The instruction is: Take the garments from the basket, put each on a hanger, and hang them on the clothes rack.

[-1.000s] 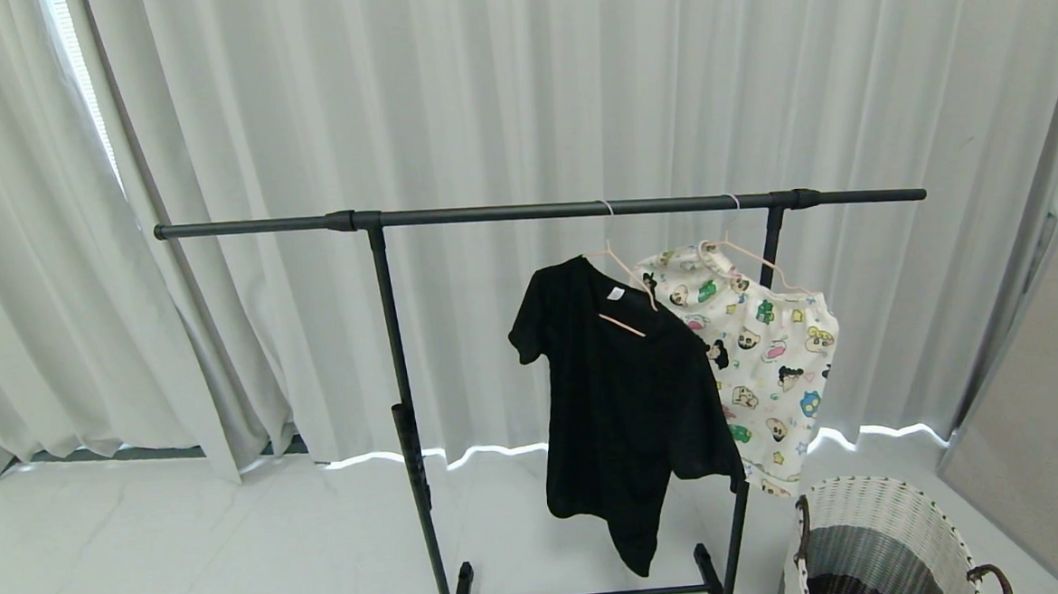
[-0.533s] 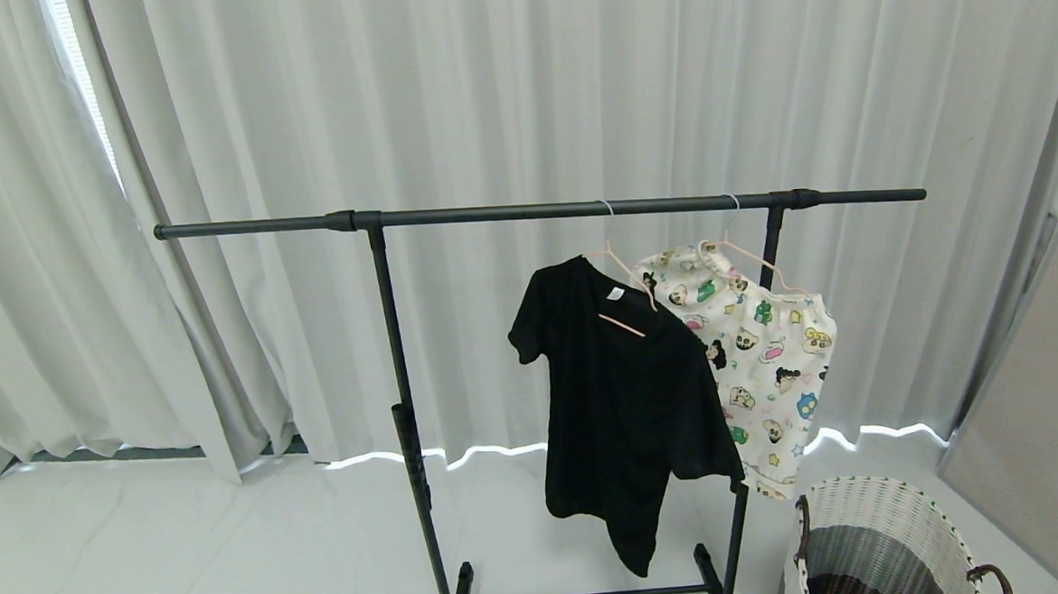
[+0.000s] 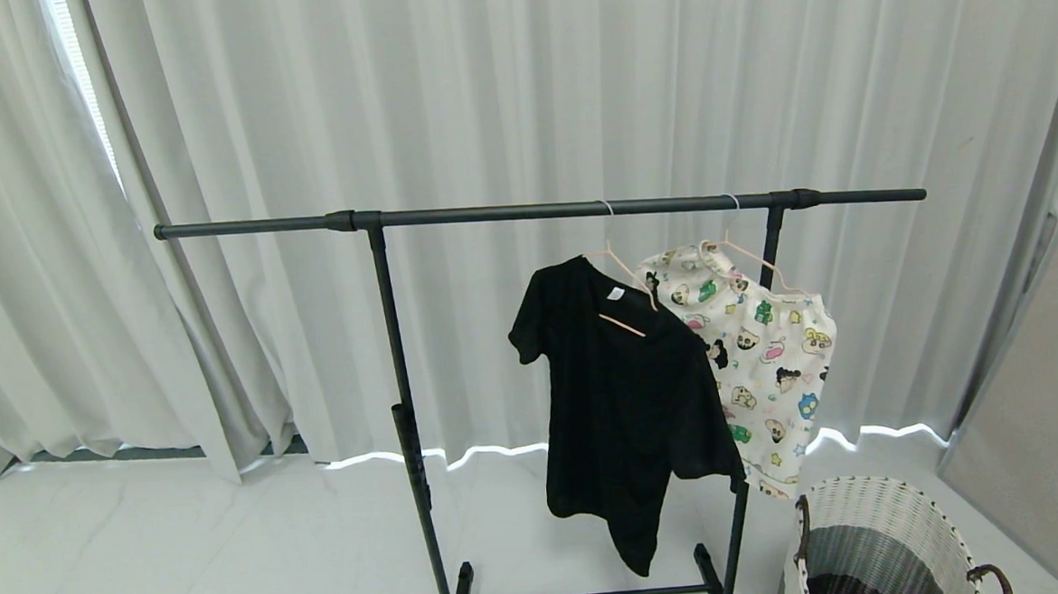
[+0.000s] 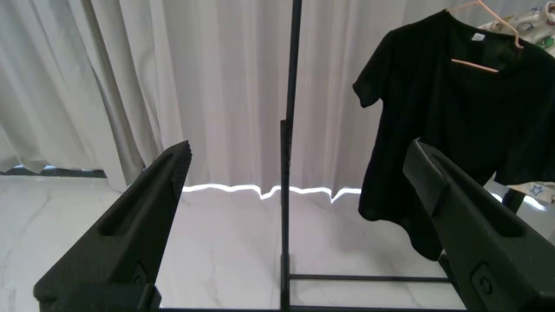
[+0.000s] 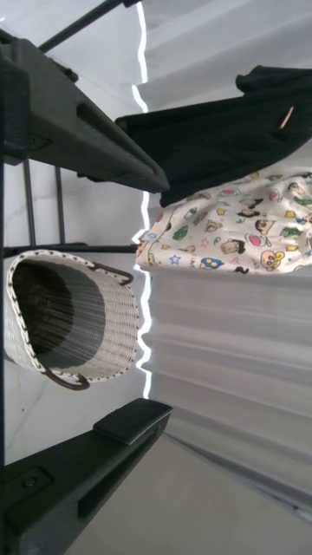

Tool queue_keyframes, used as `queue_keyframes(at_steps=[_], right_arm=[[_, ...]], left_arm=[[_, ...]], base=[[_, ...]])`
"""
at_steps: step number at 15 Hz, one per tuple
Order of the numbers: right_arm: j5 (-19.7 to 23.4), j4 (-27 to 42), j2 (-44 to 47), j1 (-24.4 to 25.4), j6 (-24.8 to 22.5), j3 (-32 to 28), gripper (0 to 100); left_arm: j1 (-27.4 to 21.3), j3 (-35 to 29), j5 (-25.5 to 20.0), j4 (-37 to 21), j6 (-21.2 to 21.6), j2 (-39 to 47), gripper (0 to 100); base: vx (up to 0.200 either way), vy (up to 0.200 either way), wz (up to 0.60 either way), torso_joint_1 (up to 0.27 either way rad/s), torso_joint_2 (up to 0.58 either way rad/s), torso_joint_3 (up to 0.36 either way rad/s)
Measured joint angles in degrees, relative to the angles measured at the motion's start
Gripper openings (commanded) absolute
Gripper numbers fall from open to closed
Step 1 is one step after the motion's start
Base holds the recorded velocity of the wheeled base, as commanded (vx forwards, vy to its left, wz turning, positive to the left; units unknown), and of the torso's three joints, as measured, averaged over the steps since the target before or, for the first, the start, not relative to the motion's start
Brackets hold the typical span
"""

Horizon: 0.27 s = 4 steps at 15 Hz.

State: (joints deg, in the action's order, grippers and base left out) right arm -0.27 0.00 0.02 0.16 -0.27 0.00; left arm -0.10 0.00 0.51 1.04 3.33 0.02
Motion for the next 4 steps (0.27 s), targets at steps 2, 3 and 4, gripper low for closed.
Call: queue_keyframes(at_steps=[2, 3, 4], right_arm=[[0.0, 0.0, 0.0, 0.0, 0.0, 0.0, 100], [0.0, 0.0, 0.0, 0.0, -0.1, 0.0, 100], [0.0, 0.0, 0.0, 0.0, -0.1, 0.0, 100]], left_arm=[[0.0, 0.0, 0.0, 0.0, 0.0, 0.0, 100], [0.0, 0.0, 0.0, 0.0, 0.0, 0.0, 100], [0.0, 0.0, 0.0, 0.0, 0.0, 0.0, 100]], base=[[0.0, 0.0, 0.0, 0.0, 0.0, 0.0], [0.0, 0.0, 0.0, 0.0, 0.0, 0.0], [0.0, 0.0, 0.0, 0.0, 0.0, 0.0]])
